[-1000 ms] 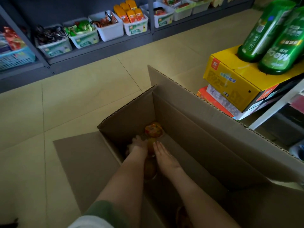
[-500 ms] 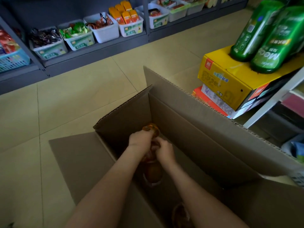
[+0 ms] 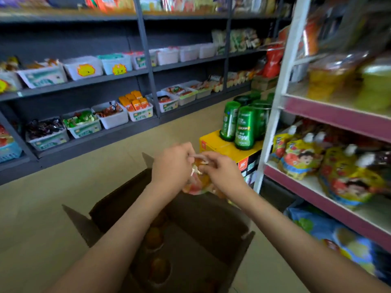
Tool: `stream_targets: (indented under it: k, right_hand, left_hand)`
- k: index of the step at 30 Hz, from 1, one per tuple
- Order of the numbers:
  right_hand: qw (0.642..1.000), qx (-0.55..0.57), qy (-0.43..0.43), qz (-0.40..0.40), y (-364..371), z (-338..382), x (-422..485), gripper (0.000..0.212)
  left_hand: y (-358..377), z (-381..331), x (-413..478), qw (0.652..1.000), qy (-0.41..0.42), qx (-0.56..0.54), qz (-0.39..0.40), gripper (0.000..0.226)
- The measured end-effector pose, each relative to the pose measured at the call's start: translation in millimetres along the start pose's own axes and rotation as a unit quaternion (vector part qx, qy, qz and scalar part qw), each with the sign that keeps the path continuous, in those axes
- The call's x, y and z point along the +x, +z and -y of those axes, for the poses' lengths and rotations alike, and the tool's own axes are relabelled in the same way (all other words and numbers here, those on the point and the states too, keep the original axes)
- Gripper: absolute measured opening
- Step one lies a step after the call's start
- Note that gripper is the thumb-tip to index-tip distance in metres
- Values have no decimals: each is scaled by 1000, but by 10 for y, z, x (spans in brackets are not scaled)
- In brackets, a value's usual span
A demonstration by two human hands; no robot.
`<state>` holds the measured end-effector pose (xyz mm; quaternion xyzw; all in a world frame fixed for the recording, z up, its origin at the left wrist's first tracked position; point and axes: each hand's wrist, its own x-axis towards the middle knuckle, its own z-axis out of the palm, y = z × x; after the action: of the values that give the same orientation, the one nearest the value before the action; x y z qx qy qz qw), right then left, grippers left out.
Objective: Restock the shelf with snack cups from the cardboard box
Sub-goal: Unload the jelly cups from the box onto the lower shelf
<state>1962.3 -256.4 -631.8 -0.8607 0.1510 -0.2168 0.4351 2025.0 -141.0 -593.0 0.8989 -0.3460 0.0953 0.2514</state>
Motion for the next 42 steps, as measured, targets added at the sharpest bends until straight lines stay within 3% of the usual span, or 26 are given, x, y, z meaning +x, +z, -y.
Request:
stream_targets:
  k: [4,6,10,17,22,28,33,36,38,42]
  right_hand:
    - [993,-12,-102,53,-1086,50,-395,94]
    - [985,-72,-147,58,-1591,32,-645,107]
    - [960,-149,-224,-78,-2490,-70,-1057,77]
    - [910,-165,-201,-323,-3663,-341,-1866,57]
    - [863,-124,-121,-474,-4227,-343,-2193,52]
    - [816,-34,47,-575,-4761,-615,-2134,48]
    - [814,-38,172,-553,-5066,-826,-1907,51]
    - [832,-120,251,-479,-5120,-941,-1757,26]
    - [831,-109,246,-488,-5116,-1055,-1703,18]
    - [821,-59,208,-528,-5221,-1029,-1636,37]
  left_hand:
    - [-243,-921,55,994,17,-94,-52,12]
    - [-281,-1384,71,990,30,-134,-44,13]
    - [-193,-2335,65,971,70,-230,9,20]
    - [-18,-3790,-299,875,165,-452,59,14]
    - [169,-4502,-611,796,219,-556,91,19]
    - [604,-5281,-699,757,166,-593,217,43]
    - [922,-5614,-520,764,98,-570,286,44]
    - [1125,-5709,-409,778,58,-545,307,49]
    - [1180,-5740,-390,773,32,-548,317,45]
    - [1093,-5802,-325,776,65,-562,278,51]
